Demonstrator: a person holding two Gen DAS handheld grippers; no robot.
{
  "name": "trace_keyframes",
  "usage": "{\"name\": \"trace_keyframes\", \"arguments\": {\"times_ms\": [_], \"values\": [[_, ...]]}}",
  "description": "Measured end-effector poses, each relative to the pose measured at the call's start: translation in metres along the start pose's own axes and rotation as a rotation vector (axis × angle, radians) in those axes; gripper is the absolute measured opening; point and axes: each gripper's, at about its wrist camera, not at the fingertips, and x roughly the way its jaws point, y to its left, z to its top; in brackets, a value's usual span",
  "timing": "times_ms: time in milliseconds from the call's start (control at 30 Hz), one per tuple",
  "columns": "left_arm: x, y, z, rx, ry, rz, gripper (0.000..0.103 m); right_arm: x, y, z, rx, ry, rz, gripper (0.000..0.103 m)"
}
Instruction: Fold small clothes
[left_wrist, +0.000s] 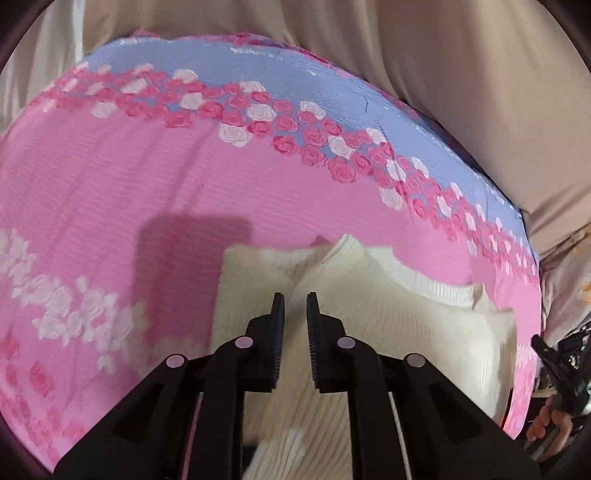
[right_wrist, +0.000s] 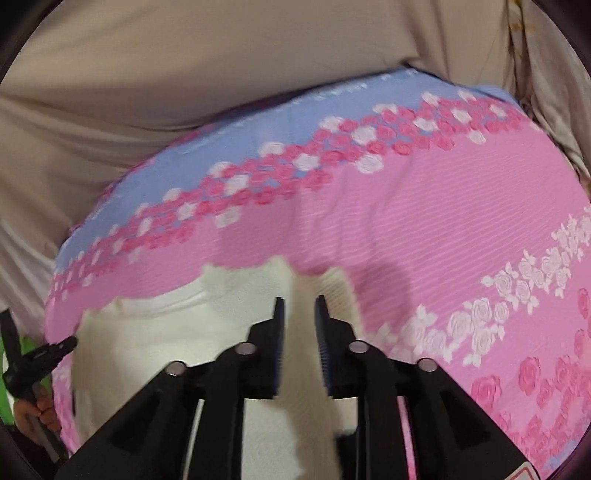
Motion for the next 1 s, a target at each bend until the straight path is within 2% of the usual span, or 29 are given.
{"name": "trace_keyframes", "arguments": {"times_ms": [67,100,133,200,267,333,433,500,600,667,733,767,833,900,1000], "values": [[-0.011,0.004,-0.015,-0.020,0.005,0.002,0.011,-0.011,0.020,-0.017,-0.034,0.033,0.051,0.025],[-0.013,0.006,-0.022,-0.033,0.011,-0.002,0.011,-0.011,0.033,-0.030,-0.049,0.073,0.112,0.025],[-0.015,0.006,-0.030,-0.046,0.018,-0.008,0.010,-0.006,0.050,-0.044,-0.072,0.125,0.165,0.019],[-0.012,0.002,-0.047,-0.046,0.056,-0.022,0.010,0.009,0.081,-0.065,-0.145,0.206,0.215,0.005],[0.002,-0.003,-0.061,-0.012,0.100,0.004,0.011,0.034,0.107,-0.084,-0.250,0.276,0.211,0.000],[0.010,-0.003,-0.068,-0.006,0.094,0.025,0.012,0.063,0.118,-0.098,-0.338,0.338,0.131,0.000],[-0.001,0.002,-0.063,-0.048,0.091,0.004,0.012,0.062,0.122,-0.085,-0.304,0.341,0.132,0.000],[-0.022,0.012,-0.058,-0.095,0.032,-0.023,0.012,0.047,0.132,-0.075,-0.309,0.295,0.176,0.000],[-0.025,0.032,-0.058,-0.160,0.028,-0.025,0.025,0.050,0.153,-0.073,-0.343,0.302,0.218,0.000],[-0.015,0.045,-0.063,-0.203,0.062,-0.019,0.028,0.074,0.164,-0.082,-0.394,0.350,0.167,0.000],[-0.009,0.046,-0.068,-0.203,0.069,-0.045,0.029,0.096,0.164,-0.095,-0.406,0.400,0.138,0.000],[-0.010,0.044,-0.069,-0.196,0.061,-0.046,0.032,0.097,0.164,-0.095,-0.398,0.380,0.149,0.000],[-0.011,0.039,-0.069,-0.184,0.045,-0.053,0.050,0.097,0.165,-0.091,-0.399,0.395,0.138,0.000],[-0.012,0.036,-0.069,-0.188,0.020,-0.040,0.058,0.100,0.167,-0.090,-0.404,0.398,0.129,0.000],[-0.008,0.039,-0.071,-0.200,0.005,0.002,0.060,0.103,0.170,-0.090,-0.413,0.390,0.126,0.000]]}}
